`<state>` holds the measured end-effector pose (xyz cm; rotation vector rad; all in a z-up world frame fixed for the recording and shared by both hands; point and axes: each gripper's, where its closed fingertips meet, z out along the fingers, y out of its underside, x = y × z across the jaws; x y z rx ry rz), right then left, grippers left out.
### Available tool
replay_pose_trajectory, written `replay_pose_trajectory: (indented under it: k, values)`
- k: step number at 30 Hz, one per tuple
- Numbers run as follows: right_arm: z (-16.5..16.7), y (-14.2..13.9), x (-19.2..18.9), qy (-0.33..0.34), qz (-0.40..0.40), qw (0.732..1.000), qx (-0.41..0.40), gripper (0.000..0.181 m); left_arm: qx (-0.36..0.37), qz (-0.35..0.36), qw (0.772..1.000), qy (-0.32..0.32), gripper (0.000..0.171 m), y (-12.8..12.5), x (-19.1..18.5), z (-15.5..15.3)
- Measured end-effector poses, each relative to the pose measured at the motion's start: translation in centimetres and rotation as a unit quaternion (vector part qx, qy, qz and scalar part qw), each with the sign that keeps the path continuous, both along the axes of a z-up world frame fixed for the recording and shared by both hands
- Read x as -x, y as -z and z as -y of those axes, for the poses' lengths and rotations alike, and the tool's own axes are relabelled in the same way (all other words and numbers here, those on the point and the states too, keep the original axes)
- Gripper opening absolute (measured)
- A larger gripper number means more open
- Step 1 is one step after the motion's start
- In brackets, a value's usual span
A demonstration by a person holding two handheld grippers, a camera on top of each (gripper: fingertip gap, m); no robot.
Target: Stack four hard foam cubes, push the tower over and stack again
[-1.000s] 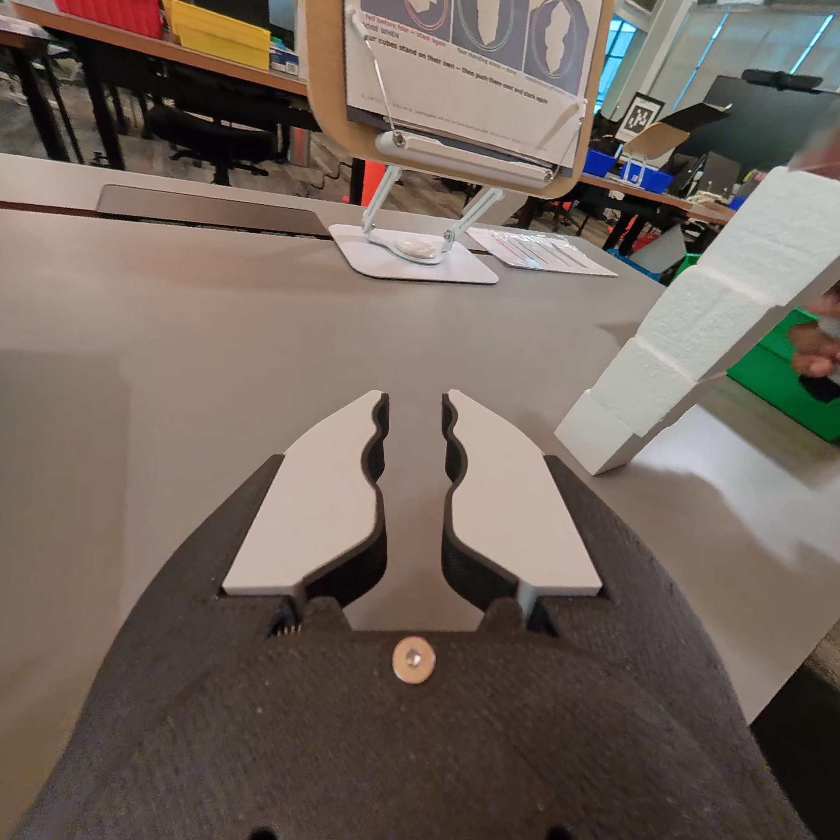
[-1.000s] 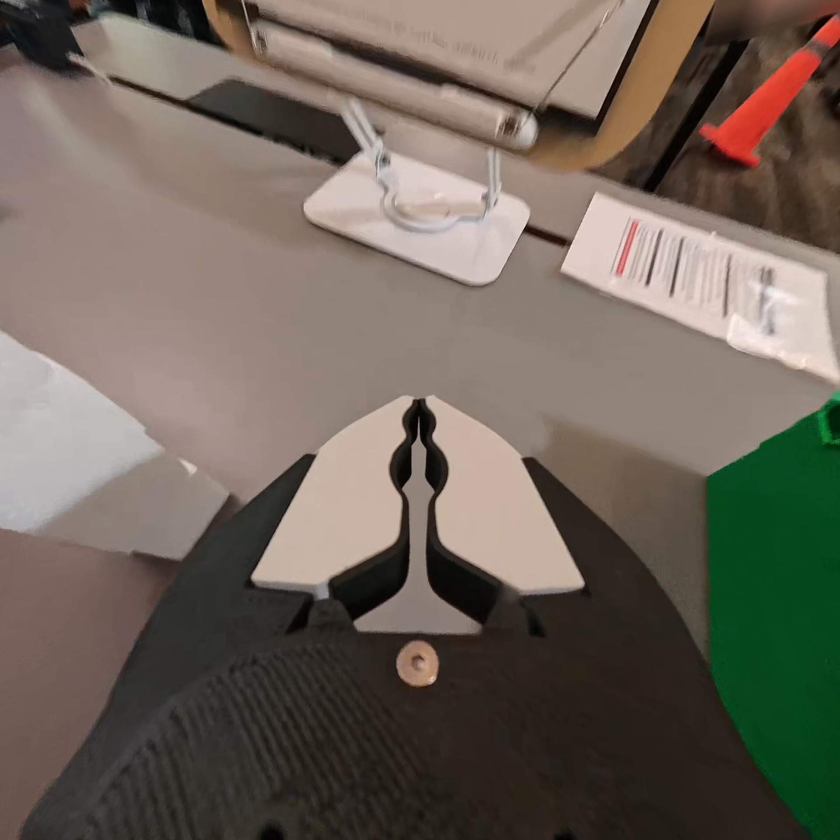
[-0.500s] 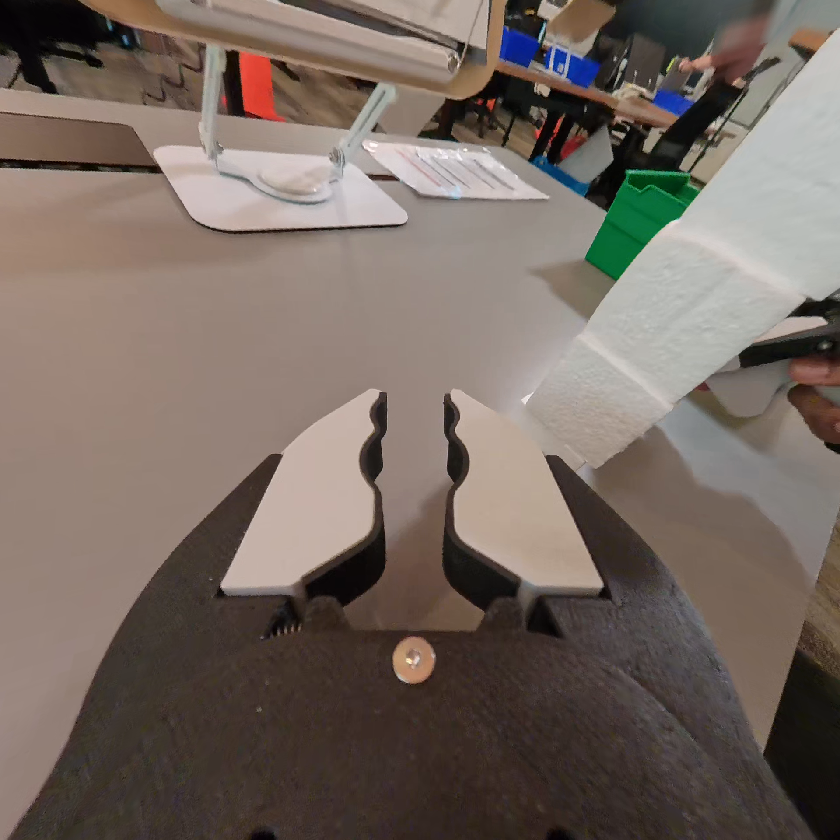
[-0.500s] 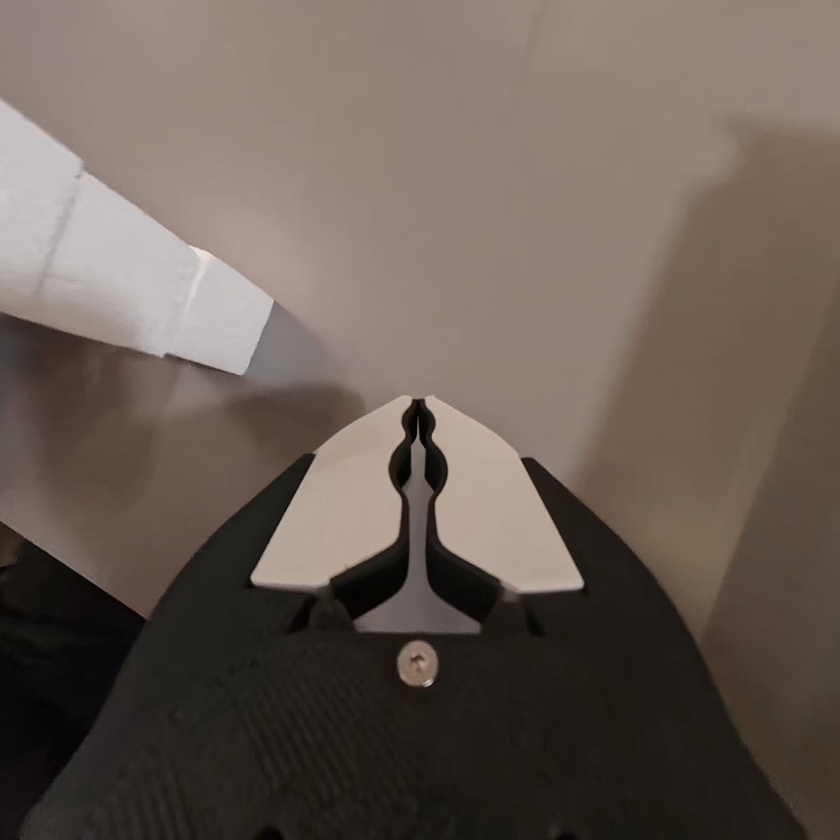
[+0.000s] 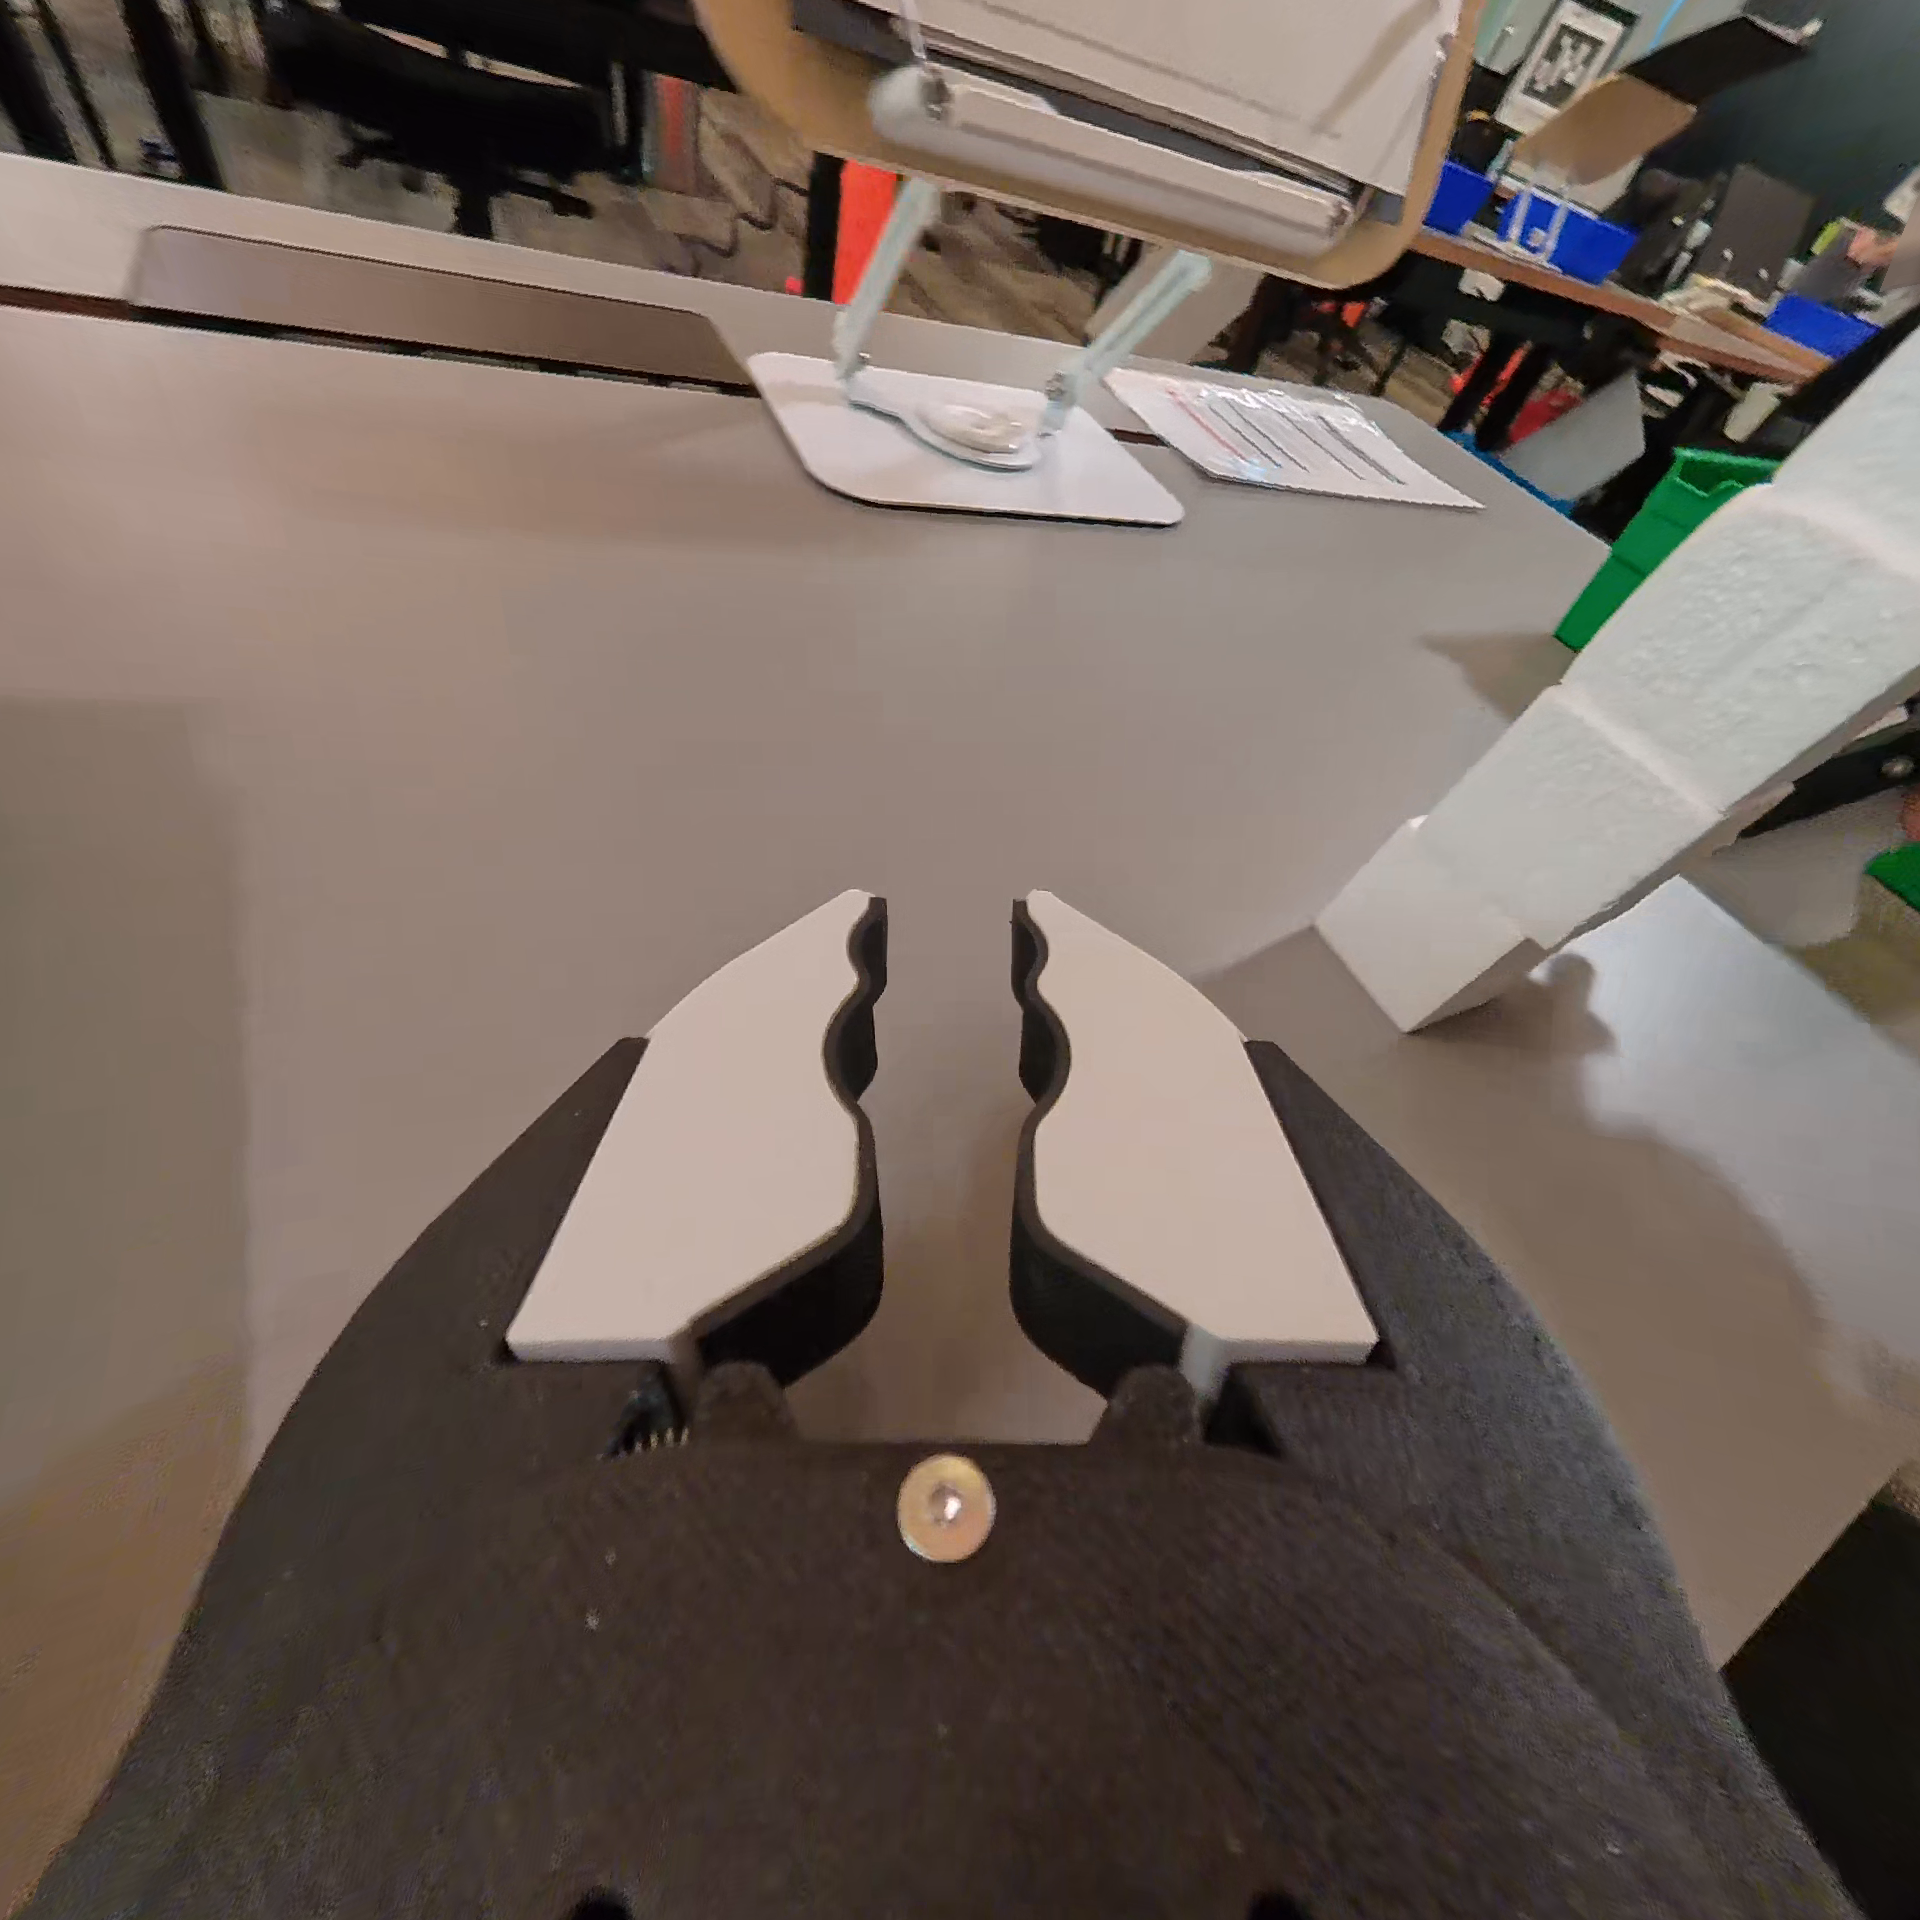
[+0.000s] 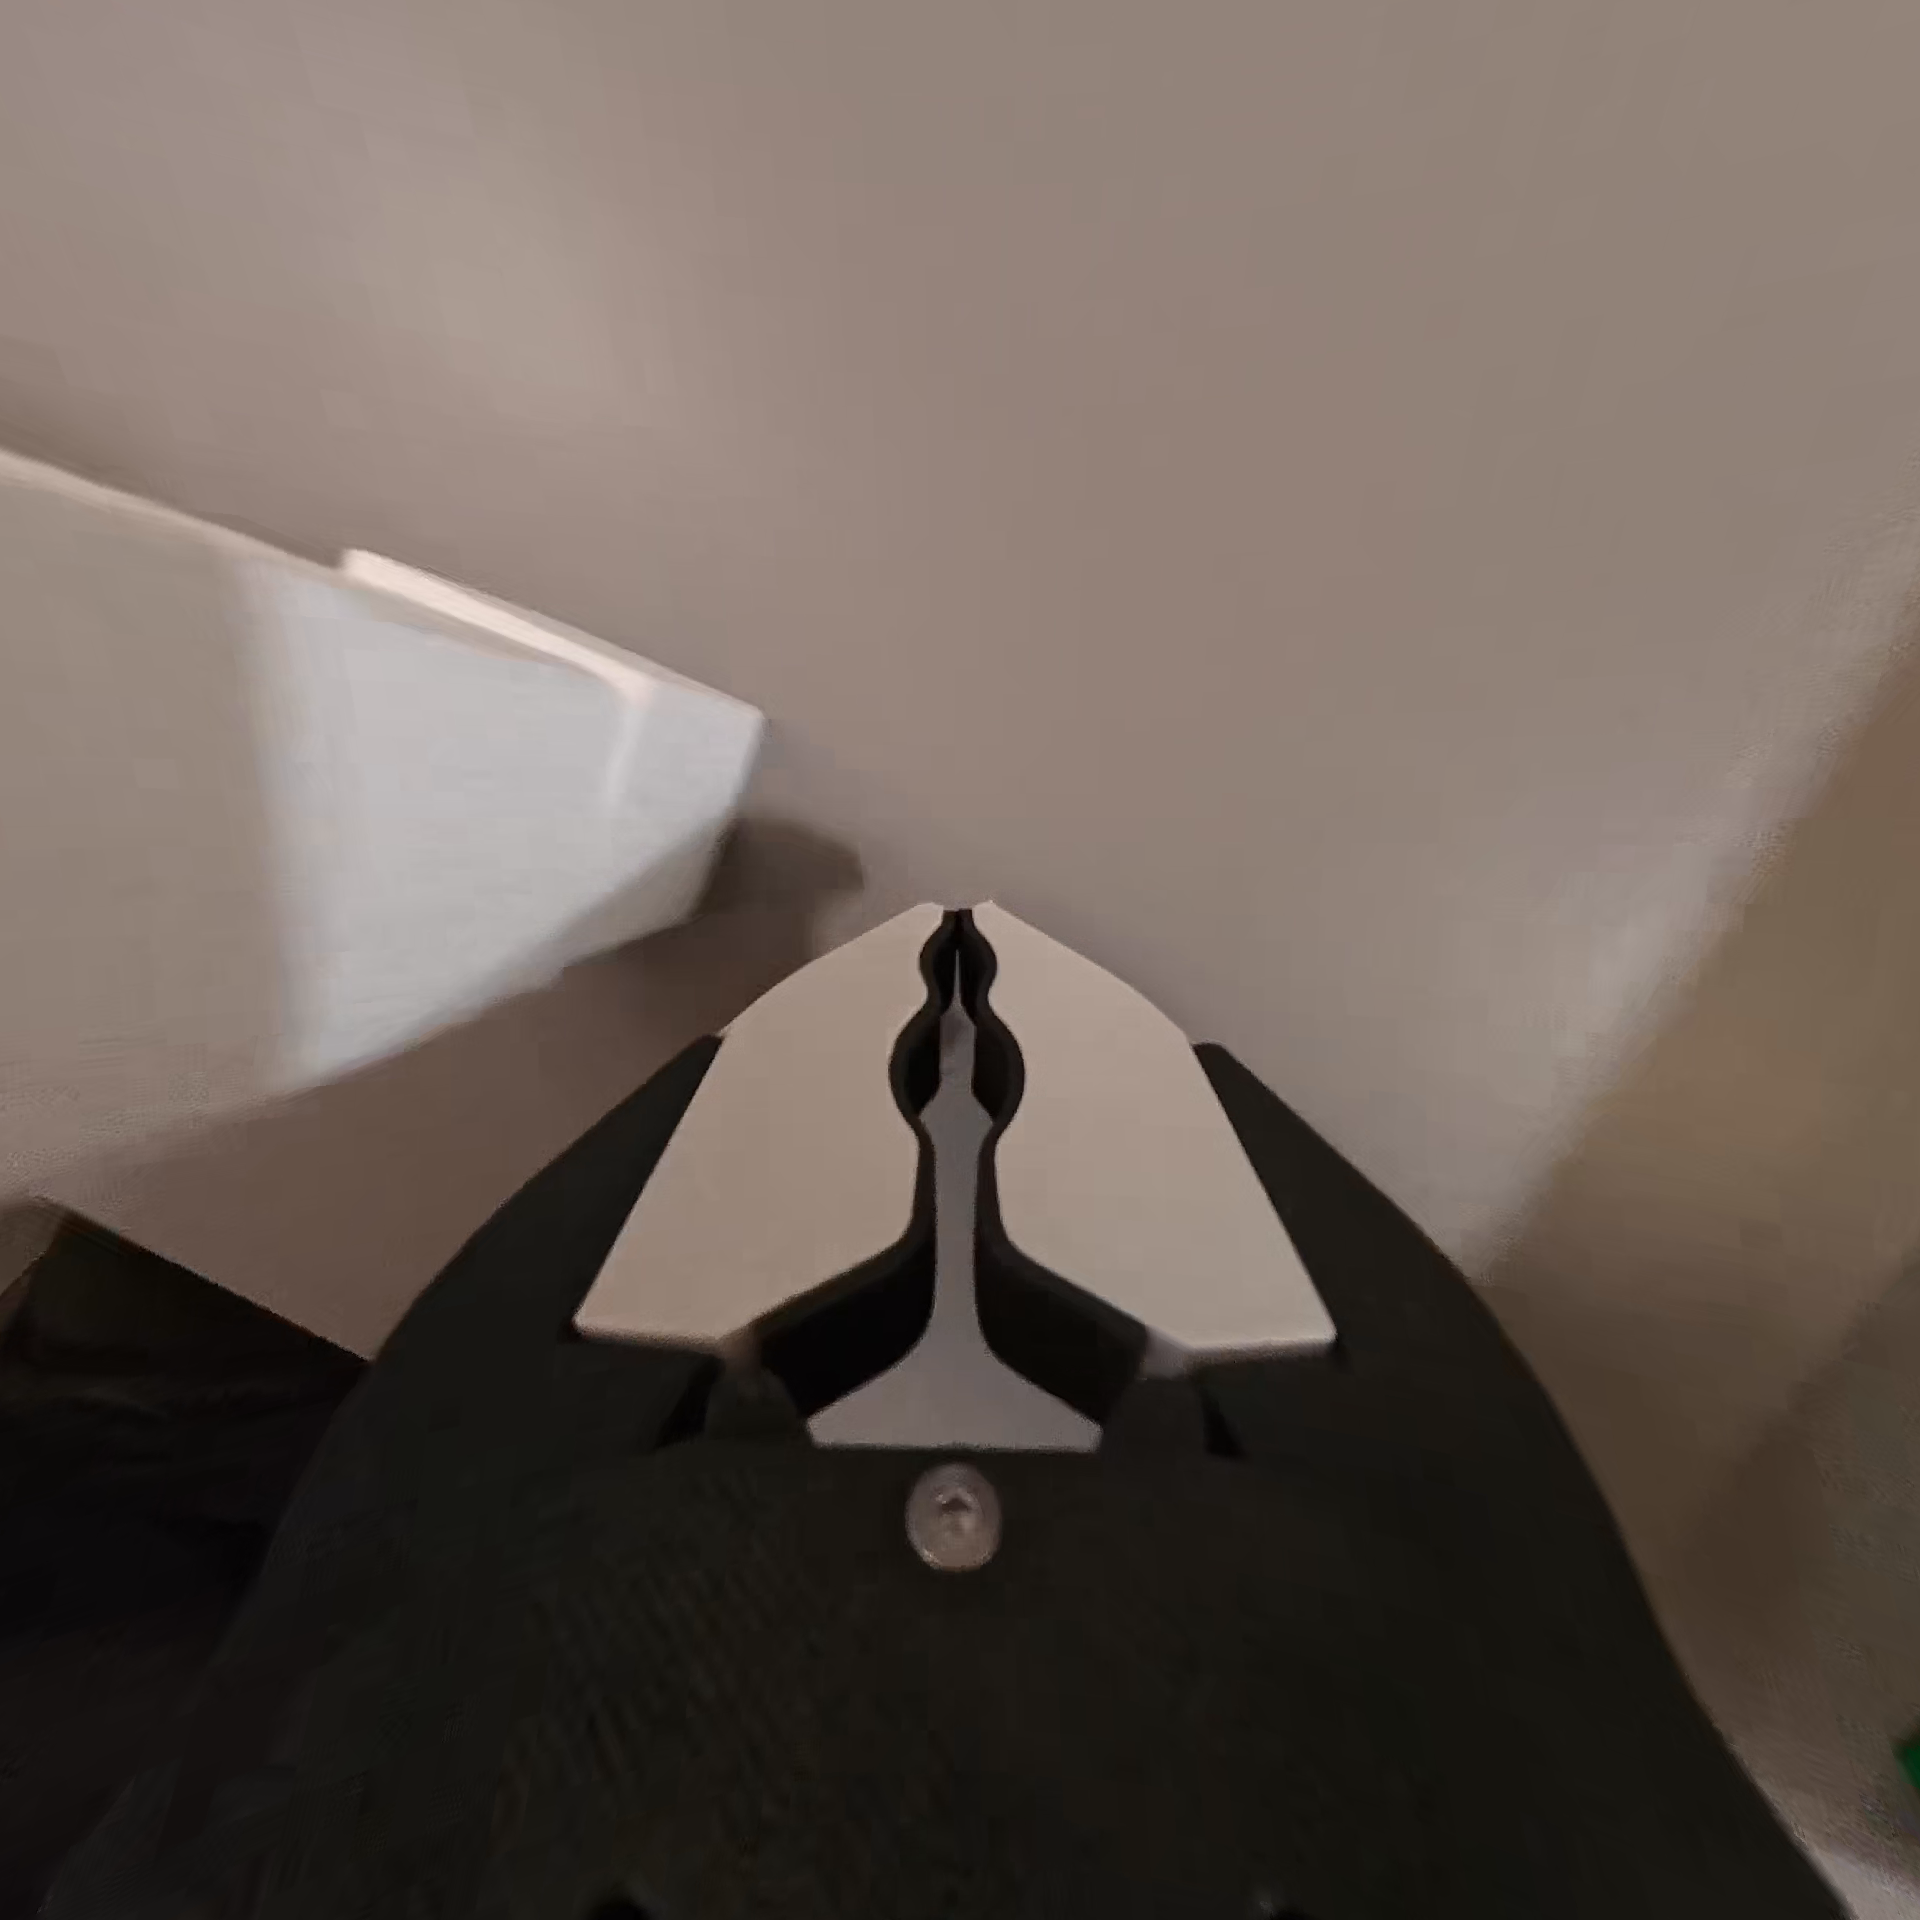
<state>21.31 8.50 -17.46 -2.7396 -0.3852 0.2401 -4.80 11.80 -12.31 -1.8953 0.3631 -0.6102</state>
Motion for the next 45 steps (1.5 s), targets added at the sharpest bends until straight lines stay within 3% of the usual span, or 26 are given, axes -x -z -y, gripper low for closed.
replay_pose_trajectory:
  k: [3,7,11,16,24,31,32,35,37,41,43,45]
  values:
    - [-1.2,-2.0,4.8,-0.036,-0.038,0.998,-0.037,0.0,-0.006,0.007,0.999,-0.034,0.023,-0.4,2.7,0.7]
    - [-1.9,-7.1,10.2,-0.063,-0.196,0.976,-0.066,0.001,-0.028,0.009,0.996,-0.083,0.022,-1.3,6.1,1.7]
    - [-2.3,-8.9,10.6,-0.073,-0.256,0.962,-0.064,0.0,-0.051,0.023,0.991,-0.125,0.02,-2.4,8.9,2.6]
    - [-3.2,-8.3,7.8,-0.051,-0.241,0.967,-0.066,0.004,-0.059,0.029,0.989,-0.13,0.019,-2.9,9.3,3.0]
    - [-2.3,-9.5,5.2,-0.078,-0.281,0.951,-0.101,0.025,-0.087,-0.014,0.993,-0.081,0.019,-3.0,5.5,2.1]
    - [-1.4,-10.7,3.4,-0.115,-0.264,0.926,-0.245,0.045,-0.098,0.023,0.995,-0.009,0.021,-3.9,0.1,0.8]
    - [-1.3,-11.1,3.2,-0.11,-0.27,0.917,-0.273,0.055,-0.095,0.042,0.994,0.013,0.022,-4.2,-1.1,0.9]
    - [0.2,-14.0,3.4,-0.1,-0.346,0.852,-0.38,0.055,-0.089,0.094,0.99,0.058,0.023,-5.2,-4.1,1.1]
    - [1.3,-14.7,3.2,-0.107,-0.357,0.823,-0.429,0.06,-0.086,0.106,0.988,0.079,0.023,-5.5,-5.7,1.3]
    - [1.7,-14.1,3.6,-0.155,-0.26,0.794,-0.527,0.091,-0.074,0.083,0.987,0.113,0.023,-4.4,-7.9,2.0]
    - [1.4,-12.9,3.8,-0.166,-0.203,0.792,-0.551,0.09,-0.069,0.072,0.988,0.121,0.023,-3.9,-8.3,2.3]
    - [1.6,-11.9,4.8,-0.192,-0.197,0.788,-0.55,0.089,-0.065,0.061,0.988,0.124,0.023,-3.4,-8.2,2.5]
